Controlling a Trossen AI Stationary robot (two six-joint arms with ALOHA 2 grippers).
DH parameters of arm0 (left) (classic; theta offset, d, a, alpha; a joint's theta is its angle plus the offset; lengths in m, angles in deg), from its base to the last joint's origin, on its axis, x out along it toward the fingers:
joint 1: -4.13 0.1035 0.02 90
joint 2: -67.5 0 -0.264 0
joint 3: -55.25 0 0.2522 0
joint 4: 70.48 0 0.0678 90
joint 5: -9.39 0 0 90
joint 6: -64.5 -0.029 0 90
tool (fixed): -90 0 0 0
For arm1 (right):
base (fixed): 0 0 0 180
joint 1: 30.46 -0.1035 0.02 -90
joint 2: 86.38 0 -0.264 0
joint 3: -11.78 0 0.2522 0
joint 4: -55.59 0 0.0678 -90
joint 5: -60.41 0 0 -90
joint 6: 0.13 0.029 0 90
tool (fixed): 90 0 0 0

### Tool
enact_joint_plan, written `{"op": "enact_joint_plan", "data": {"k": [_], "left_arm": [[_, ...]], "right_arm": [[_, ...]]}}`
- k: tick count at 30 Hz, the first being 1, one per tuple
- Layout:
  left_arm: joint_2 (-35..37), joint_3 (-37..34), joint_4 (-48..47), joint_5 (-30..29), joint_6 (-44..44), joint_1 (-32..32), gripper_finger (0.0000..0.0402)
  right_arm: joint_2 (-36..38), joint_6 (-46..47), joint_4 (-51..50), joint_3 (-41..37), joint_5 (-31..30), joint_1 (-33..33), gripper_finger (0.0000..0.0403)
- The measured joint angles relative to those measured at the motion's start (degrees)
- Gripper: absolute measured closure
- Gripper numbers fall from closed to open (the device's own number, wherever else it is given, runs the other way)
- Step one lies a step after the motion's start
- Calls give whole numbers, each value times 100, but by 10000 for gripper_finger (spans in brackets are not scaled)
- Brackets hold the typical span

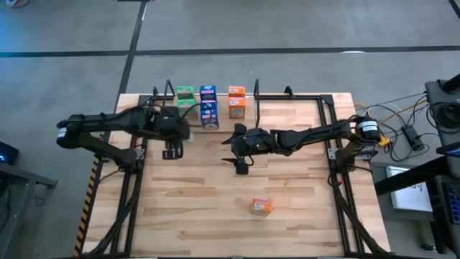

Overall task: Stack cereal on shelf
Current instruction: Put the green cereal box on the shelf aligned with the other green cereal box

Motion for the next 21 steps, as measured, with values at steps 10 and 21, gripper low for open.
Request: {"op": "enact_joint_plan", "data": {"k": [10, 21], "left_arm": [[-101, -118, 318, 169, -1139, 1009, 253], [-122, -160, 690, 1099, -1903, 2162, 253]], "right_arm": [[360, -20, -618, 43, 1, 13, 119], [1329, 175, -705, -765, 4, 13, 119]]}}
